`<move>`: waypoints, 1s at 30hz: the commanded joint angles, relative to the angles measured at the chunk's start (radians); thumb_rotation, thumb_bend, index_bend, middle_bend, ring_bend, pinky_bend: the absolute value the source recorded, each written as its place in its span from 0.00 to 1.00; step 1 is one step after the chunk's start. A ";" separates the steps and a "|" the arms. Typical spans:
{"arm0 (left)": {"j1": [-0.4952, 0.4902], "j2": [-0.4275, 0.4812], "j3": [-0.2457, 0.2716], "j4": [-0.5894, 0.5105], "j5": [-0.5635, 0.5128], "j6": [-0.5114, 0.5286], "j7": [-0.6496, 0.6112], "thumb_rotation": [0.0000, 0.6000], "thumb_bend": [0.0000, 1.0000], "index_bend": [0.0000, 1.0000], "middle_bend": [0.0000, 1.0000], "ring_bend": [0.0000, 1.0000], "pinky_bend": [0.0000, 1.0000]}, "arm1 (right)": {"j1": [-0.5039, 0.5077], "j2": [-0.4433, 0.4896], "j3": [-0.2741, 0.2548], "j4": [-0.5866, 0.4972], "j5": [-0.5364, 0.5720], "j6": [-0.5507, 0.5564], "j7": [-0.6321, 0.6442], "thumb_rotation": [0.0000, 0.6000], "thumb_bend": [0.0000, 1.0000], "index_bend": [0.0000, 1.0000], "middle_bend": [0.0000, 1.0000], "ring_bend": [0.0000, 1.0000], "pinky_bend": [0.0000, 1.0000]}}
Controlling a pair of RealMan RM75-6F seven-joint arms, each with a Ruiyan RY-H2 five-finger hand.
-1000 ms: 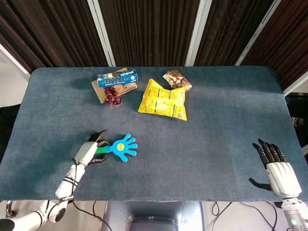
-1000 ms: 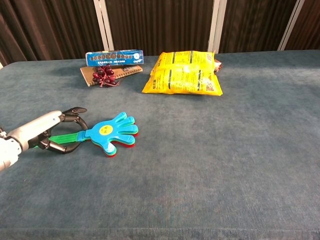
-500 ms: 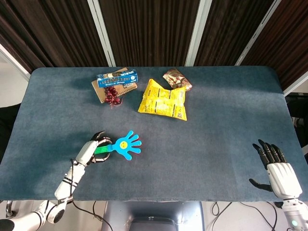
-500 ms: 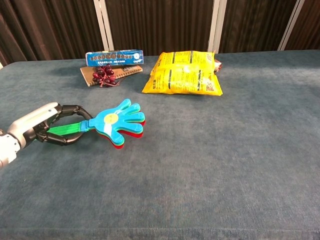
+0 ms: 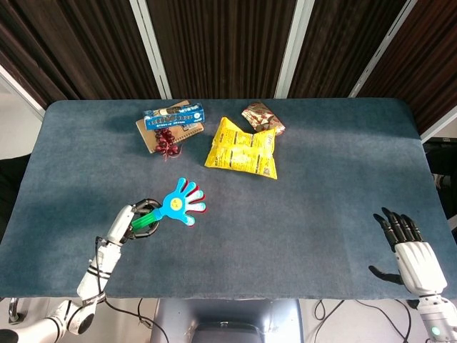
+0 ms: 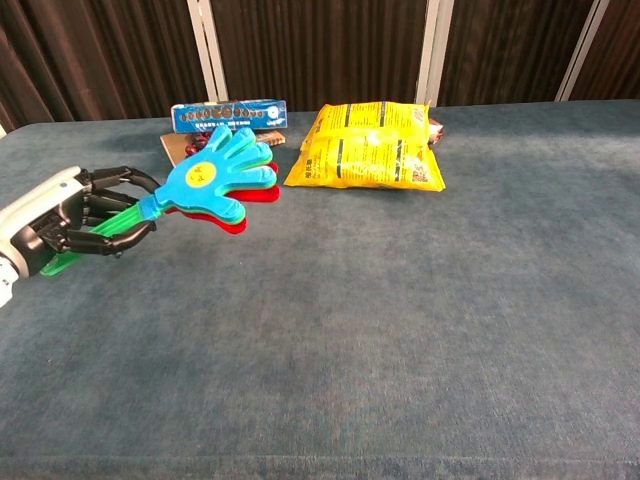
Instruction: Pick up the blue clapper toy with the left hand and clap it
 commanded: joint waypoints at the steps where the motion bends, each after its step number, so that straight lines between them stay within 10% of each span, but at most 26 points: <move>1: 0.004 0.035 0.016 -0.033 0.044 0.059 -0.041 1.00 0.58 0.84 0.82 0.63 1.00 | 0.001 -0.001 0.000 0.000 0.001 -0.002 -0.003 1.00 0.04 0.00 0.00 0.00 0.00; 11: 0.013 0.115 0.018 -0.130 0.116 0.228 -0.147 1.00 0.65 0.87 0.88 0.70 1.00 | 0.006 -0.002 -0.004 -0.001 0.000 -0.015 -0.006 1.00 0.04 0.00 0.00 0.00 0.00; 19: 0.013 0.330 -0.041 -0.434 0.069 0.275 -0.573 1.00 0.65 0.88 0.89 0.70 1.00 | 0.007 -0.002 -0.004 -0.002 -0.001 -0.015 -0.001 1.00 0.04 0.00 0.00 0.00 0.00; 30: -0.113 0.287 0.240 -0.250 0.244 -0.175 -0.213 1.00 0.66 0.89 0.90 0.70 1.00 | 0.014 -0.008 -0.005 0.001 0.002 -0.029 -0.008 1.00 0.04 0.00 0.00 0.00 0.00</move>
